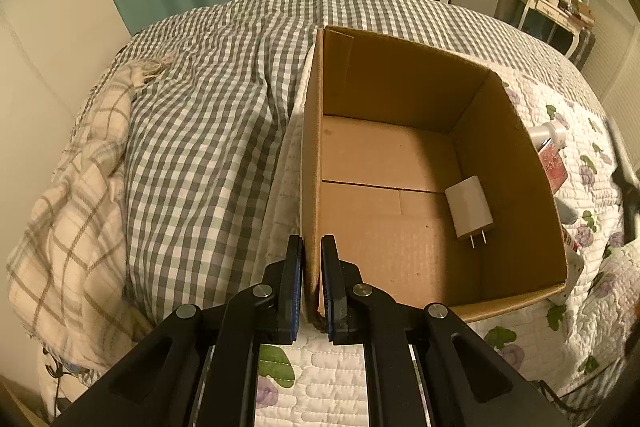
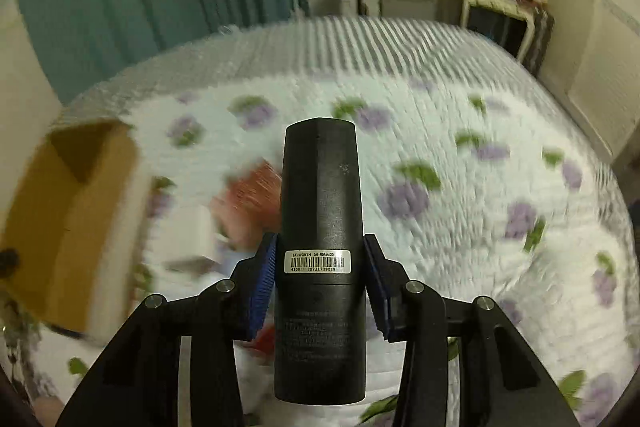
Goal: Organize rigid objects
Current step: 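Carry the black bottle into the box and release it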
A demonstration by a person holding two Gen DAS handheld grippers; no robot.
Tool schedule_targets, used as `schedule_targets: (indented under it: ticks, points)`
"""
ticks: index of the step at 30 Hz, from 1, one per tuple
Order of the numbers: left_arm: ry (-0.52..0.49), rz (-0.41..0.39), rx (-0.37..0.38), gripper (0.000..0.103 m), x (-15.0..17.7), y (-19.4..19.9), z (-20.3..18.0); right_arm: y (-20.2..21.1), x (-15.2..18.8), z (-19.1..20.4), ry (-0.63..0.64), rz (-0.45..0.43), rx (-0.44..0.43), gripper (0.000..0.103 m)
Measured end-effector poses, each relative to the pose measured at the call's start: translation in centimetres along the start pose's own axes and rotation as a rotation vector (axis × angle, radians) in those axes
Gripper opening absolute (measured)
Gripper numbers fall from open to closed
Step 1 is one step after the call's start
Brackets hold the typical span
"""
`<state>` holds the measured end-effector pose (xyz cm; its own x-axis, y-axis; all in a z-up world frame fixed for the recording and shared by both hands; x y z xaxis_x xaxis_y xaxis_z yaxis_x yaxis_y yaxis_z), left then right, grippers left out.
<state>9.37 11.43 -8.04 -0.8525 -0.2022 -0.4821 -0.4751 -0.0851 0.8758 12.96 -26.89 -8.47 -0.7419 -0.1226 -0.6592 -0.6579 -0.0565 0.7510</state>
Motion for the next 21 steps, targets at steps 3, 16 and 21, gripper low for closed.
schedule_targets:
  ticks: [3,16,21]
  points:
    - [0.004,0.006,0.009,0.008,-0.1,0.0,0.1,3.1,-3.2,3.1,0.058,-0.082,-0.047,0.042]
    - [0.001,0.001,0.006,0.008,0.2,0.1,-0.1,2.1,-7.2,19.7,0.332,-0.107,-0.284,0.041]
    - [-0.011,-0.004,-0.01,0.008,0.2,0.2,-0.3,-2.1,-5.1,22.4,0.386,-0.03,-0.276,0.041]
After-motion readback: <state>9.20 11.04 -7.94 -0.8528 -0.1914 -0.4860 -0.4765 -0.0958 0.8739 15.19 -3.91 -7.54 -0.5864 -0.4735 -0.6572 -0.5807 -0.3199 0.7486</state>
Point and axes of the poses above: each gripper's, at about its wrist camera, not at the fingertips, and y roughly against the way its jaws point, z to its left, x to its underside, the point moved 1 cm from there along -y, roughly the way its jaws point, and after that the axes turned 12 degrees about y, right-handed, at the moved point
